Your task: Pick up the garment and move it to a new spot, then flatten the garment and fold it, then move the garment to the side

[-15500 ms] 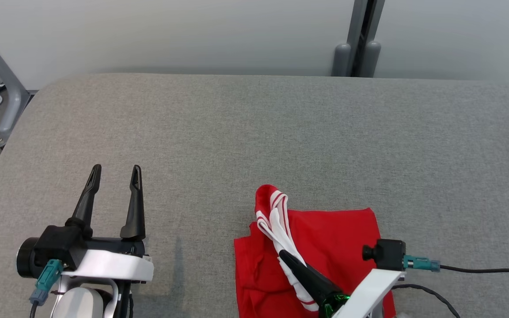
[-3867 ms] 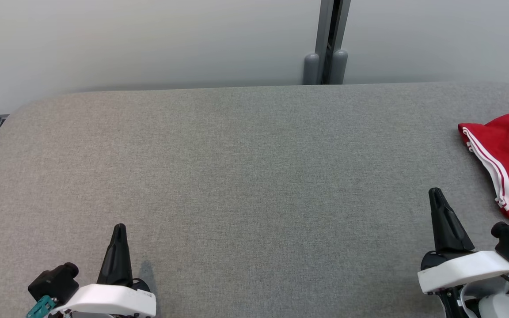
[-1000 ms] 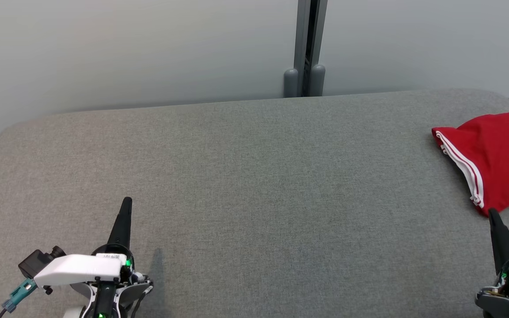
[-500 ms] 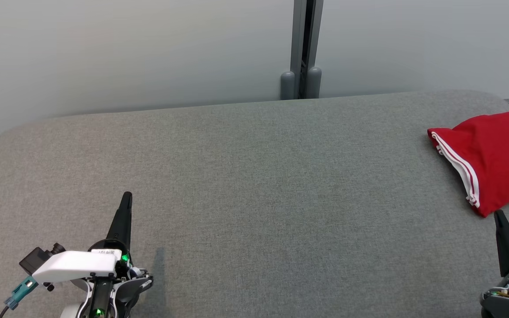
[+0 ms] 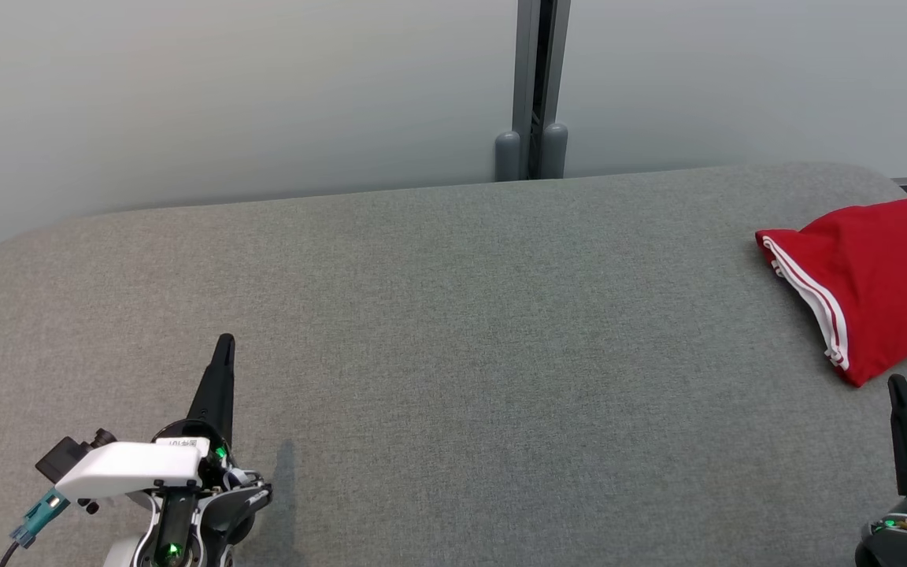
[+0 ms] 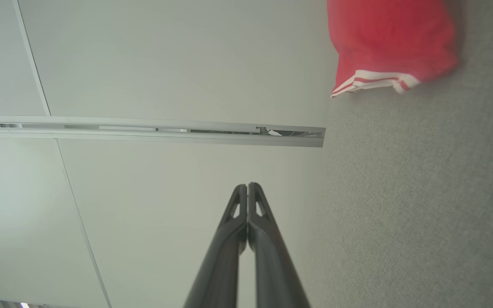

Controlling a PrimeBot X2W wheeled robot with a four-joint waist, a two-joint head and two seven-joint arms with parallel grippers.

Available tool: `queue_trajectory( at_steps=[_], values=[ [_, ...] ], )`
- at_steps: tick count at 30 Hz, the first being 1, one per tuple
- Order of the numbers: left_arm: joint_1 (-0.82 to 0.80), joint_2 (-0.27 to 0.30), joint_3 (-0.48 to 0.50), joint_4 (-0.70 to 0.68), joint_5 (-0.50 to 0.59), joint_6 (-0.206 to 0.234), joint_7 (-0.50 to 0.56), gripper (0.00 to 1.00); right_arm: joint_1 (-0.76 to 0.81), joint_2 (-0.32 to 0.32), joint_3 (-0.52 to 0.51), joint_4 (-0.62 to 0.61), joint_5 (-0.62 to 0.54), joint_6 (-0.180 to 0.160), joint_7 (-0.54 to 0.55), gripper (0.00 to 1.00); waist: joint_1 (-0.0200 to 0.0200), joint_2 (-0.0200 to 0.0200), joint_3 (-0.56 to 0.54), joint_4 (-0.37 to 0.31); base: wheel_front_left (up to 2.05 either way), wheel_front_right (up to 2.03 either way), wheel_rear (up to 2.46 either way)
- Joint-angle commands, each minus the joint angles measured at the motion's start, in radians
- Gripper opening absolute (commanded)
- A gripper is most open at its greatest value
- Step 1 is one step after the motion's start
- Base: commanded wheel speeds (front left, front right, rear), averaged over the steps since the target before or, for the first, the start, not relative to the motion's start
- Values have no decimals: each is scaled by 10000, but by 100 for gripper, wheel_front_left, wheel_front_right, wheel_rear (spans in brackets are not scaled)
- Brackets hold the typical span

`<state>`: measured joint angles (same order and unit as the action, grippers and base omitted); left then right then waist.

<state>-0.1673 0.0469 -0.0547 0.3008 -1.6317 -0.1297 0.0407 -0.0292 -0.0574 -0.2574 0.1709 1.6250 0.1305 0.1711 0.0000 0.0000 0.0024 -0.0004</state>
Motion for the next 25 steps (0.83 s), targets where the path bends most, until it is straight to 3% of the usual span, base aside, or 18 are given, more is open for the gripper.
queue_trajectory(
  at_steps=[1, 25],
  values=[
    [-75, 61, 37, 4, -55, -43, 32, 0, 102, -20, -39, -51, 11, 4, 46, 0, 0, 0, 0, 1, 0, 0, 0],
    [-75, 61, 37, 0, -55, -43, 32, 0, 93, -3, -64, -47, -19, 4, 70, 0, 0, 0, 0, 1, 0, 0, 0]
  ],
)
